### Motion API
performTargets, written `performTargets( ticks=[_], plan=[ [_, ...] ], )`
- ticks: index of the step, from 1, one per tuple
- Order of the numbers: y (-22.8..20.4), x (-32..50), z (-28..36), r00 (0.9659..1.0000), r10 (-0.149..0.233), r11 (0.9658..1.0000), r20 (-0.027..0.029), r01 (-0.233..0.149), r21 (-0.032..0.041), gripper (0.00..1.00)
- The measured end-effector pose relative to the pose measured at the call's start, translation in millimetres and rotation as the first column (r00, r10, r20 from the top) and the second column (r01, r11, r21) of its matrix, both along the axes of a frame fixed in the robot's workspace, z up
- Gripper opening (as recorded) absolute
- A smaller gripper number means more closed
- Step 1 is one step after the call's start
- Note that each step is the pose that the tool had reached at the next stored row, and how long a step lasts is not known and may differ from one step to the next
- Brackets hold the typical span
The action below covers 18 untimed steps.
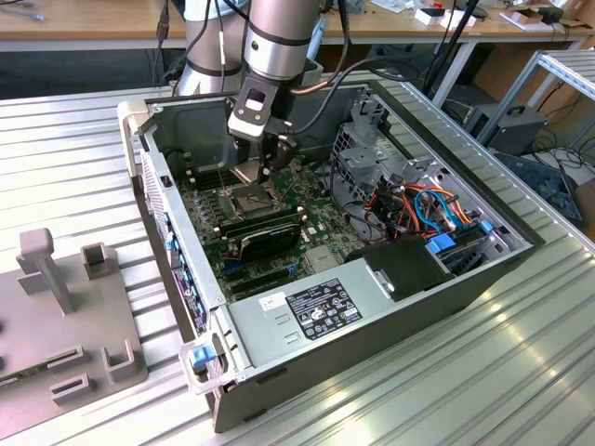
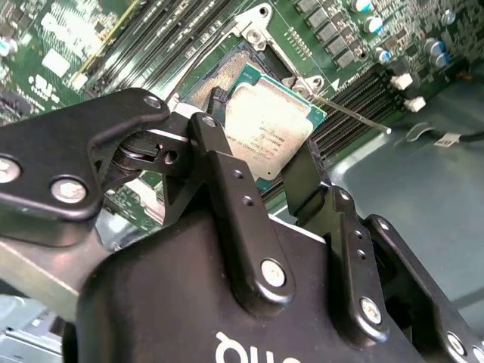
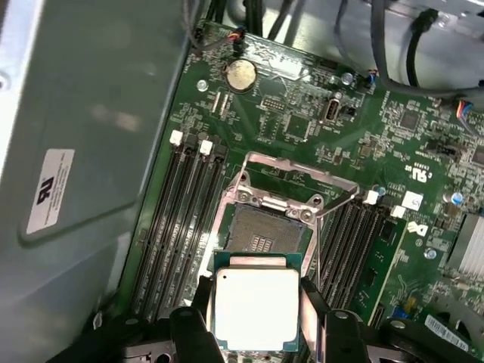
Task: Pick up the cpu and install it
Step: 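Place the cpu into insertion slot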
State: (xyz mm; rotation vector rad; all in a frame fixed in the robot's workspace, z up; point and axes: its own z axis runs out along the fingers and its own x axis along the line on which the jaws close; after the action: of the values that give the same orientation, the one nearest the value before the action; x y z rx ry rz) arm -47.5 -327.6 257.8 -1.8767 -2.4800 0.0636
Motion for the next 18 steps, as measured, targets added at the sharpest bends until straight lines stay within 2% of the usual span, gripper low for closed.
performTargets(
  ticks=[2,4,6,10,11,12,14,15,18],
  plan=[
    [0.0,0.0,-1.4,0.9986,-0.052,0.9986,0.0,0.052,0.0004,0.55],
    [0.0,0.0,-2.2,0.9966,-0.082,0.9966,-0.0001,0.082,0.0005,0.55],
    [0.0,0.0,-3.2,0.993,-0.118,0.993,0.0,0.118,0.0007,0.55],
    [0.0,0.0,-5.4,0.9802,-0.198,0.9802,0.0,0.198,0.0006,0.55],
    [0.0,0.0,-5.9,0.9757,-0.219,0.9757,-0.0001,0.219,0.0006,0.55],
    [0.0,0.0,-6.6,0.969,-0.247,0.969,0.0,0.247,0.0007,0.55],
    [0.0,0.0,-7.2,0.9616,-0.274,0.9616,0.0,0.274,0.0006,0.55],
    [0.0,0.0,-7.2,0.9604,-0.278,0.9604,-0.0001,0.278,0.0004,0.55],
    [0.1,0.0,-7.3,0.9604,-0.279,0.9604,-0.0001,0.279,0.0007,0.55]
  ],
)
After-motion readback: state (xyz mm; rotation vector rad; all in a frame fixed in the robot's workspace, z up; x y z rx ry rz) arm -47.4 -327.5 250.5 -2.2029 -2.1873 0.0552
